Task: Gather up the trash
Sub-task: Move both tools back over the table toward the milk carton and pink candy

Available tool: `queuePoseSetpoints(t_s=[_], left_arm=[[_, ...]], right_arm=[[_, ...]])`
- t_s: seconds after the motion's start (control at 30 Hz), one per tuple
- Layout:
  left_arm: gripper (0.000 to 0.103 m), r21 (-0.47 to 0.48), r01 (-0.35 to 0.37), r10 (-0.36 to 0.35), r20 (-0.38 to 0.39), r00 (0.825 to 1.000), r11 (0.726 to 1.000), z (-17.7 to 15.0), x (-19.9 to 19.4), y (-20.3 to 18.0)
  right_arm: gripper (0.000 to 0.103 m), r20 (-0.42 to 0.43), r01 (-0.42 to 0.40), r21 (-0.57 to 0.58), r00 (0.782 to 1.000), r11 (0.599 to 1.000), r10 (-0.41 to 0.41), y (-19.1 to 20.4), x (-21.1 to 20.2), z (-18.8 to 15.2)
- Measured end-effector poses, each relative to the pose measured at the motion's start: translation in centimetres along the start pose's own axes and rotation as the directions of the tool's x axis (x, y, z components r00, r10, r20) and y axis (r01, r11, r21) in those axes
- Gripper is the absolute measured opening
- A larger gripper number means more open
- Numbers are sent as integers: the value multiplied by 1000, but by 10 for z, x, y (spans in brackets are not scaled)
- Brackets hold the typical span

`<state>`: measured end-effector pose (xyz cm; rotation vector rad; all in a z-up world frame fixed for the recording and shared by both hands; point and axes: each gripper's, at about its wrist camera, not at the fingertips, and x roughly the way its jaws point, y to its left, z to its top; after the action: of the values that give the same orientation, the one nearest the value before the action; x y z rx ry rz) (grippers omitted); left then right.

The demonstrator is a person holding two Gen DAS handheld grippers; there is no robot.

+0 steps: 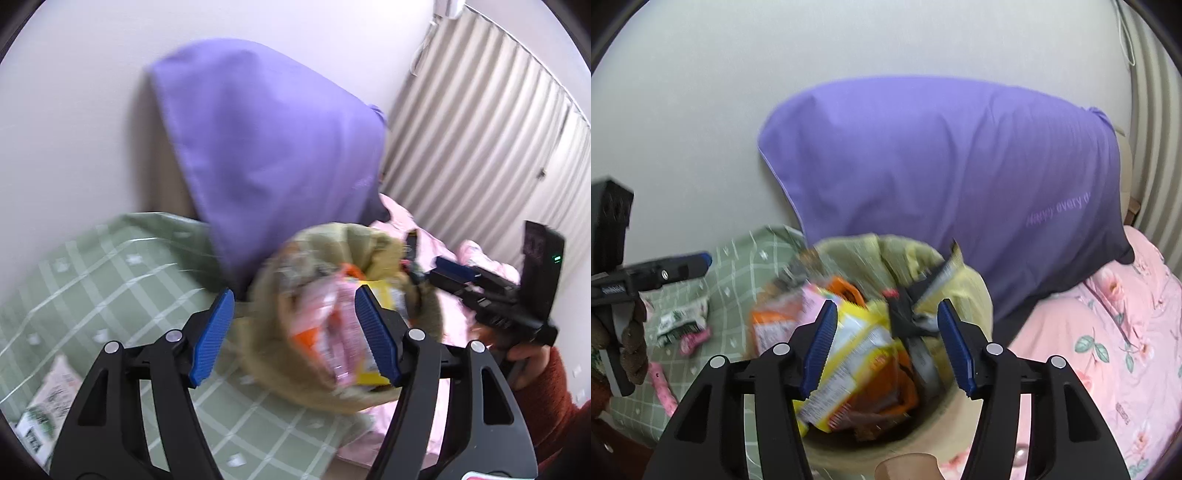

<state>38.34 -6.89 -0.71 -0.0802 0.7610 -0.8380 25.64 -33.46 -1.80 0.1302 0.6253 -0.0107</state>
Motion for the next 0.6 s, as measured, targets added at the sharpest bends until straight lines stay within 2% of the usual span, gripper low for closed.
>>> queuePoseSetpoints(t_s=[0.13,0.2,0.3,0.47,0.53,0.6], left_arm=[[64,-64,-89,90,12,996,994,-12,-29,49],[64,-93,-124,126,15,992,988,-20,-44,73],[64,-194,-207,215,21,976,959,-35,-72,120],[65,-353,-341,368,8,930,871,-69,-115,189],[65,-374,-368,393,-12,919,851,-78,-122,205],[66,-368,-371,385,-37,922,853,-87,-120,212]], right_arm=[[54,46,-35,-6,998,999,35,15,-6,12],[54,33,-53,-35,998,998,54,29,-4,18],[54,2,-68,-99,998,993,68,54,0,22],[54,-36,-140,-210,990,968,136,106,10,18],[54,-49,-181,-228,983,957,174,125,13,16],[54,-78,-229,-258,973,938,216,151,20,12]])
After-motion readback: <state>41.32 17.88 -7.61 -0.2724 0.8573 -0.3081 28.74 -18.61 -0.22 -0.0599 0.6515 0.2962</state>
